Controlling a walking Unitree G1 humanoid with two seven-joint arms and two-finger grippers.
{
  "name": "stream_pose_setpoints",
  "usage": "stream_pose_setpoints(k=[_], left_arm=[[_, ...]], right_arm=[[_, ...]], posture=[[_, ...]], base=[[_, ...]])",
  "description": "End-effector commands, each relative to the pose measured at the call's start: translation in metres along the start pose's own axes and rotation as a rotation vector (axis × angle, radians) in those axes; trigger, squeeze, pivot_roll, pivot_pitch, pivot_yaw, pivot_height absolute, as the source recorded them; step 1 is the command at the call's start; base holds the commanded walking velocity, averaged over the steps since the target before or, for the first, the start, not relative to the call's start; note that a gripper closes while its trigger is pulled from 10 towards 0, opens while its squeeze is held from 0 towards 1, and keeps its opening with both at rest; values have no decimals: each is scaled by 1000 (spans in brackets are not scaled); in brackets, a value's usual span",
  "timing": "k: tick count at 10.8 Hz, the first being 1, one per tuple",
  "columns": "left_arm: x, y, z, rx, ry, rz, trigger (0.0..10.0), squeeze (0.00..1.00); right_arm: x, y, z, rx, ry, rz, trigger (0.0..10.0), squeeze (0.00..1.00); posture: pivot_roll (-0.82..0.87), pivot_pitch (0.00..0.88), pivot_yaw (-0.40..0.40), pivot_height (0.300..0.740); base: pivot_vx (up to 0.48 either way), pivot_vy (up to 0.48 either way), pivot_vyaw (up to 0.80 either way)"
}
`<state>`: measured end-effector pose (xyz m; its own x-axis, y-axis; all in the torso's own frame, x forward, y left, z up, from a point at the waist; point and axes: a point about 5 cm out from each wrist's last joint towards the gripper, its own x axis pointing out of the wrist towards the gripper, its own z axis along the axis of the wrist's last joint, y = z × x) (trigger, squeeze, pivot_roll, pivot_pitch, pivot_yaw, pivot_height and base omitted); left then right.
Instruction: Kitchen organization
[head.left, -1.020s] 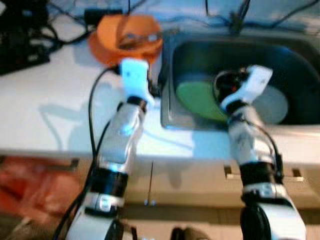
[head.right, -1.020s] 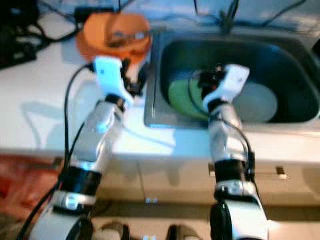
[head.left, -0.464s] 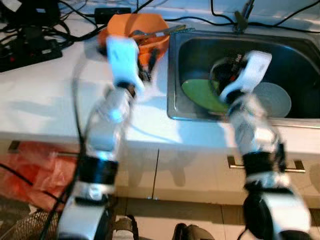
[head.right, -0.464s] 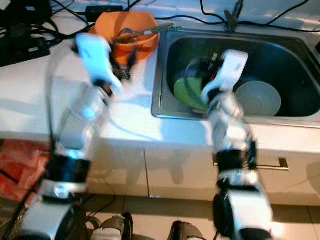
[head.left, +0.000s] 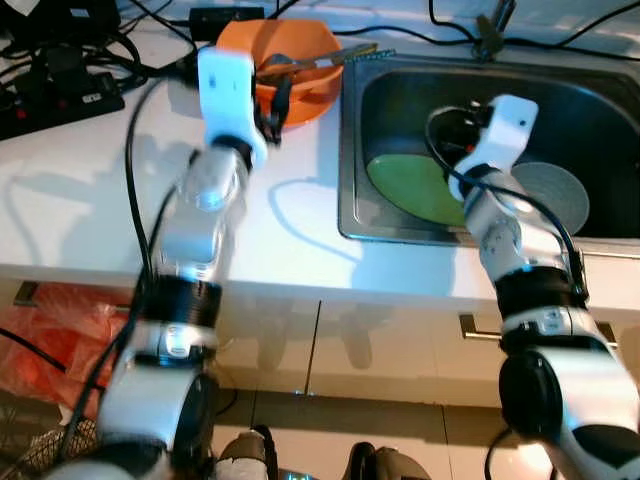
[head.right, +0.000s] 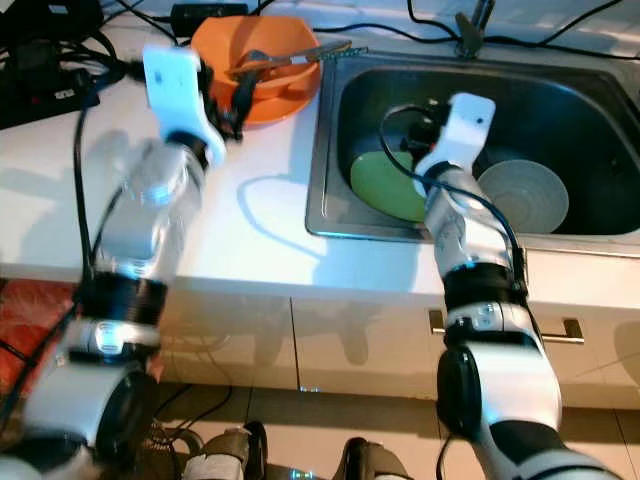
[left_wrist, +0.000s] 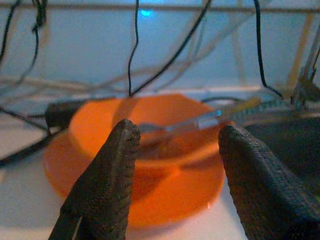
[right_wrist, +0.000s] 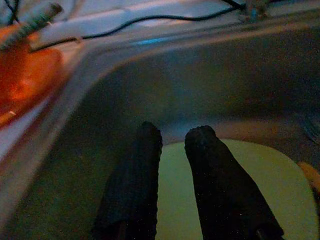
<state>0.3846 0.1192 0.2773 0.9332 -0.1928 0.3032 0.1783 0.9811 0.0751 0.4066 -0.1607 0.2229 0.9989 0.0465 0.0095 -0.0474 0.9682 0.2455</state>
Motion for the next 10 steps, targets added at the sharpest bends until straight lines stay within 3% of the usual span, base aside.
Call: stream_pose_setpoints(k=[1, 4, 6, 8, 10], left_arm=[[2, -1, 1, 7, 5, -2, 10000, 0], [4, -3, 4, 37, 15, -24, 10000, 0], [5, 1, 0, 73, 88, -28, 10000, 0], [5, 6, -6, 51, 164, -19, 10000, 0], [3, 7, -11, 21, 180, -14, 10000, 0]], right_arm=[[2, 0, 3, 11, 8, -4, 10000, 0], [4, 0, 8, 27, 27, -4, 10000, 0], [6, 3, 9, -14, 43, 19, 10000, 0], [6, 6, 7, -5, 58, 31, 10000, 0], [4, 6, 2, 6, 61, 38, 10000, 0]], posture=[[52, 160, -23, 740], [48, 160, -22, 740], [47, 145, -18, 740], [48, 133, -14, 740], [47, 126, -13, 740]], base=[[0, 0, 0], [0, 0, 0], [0, 0, 0], [0, 0, 0], [0, 0, 0]])
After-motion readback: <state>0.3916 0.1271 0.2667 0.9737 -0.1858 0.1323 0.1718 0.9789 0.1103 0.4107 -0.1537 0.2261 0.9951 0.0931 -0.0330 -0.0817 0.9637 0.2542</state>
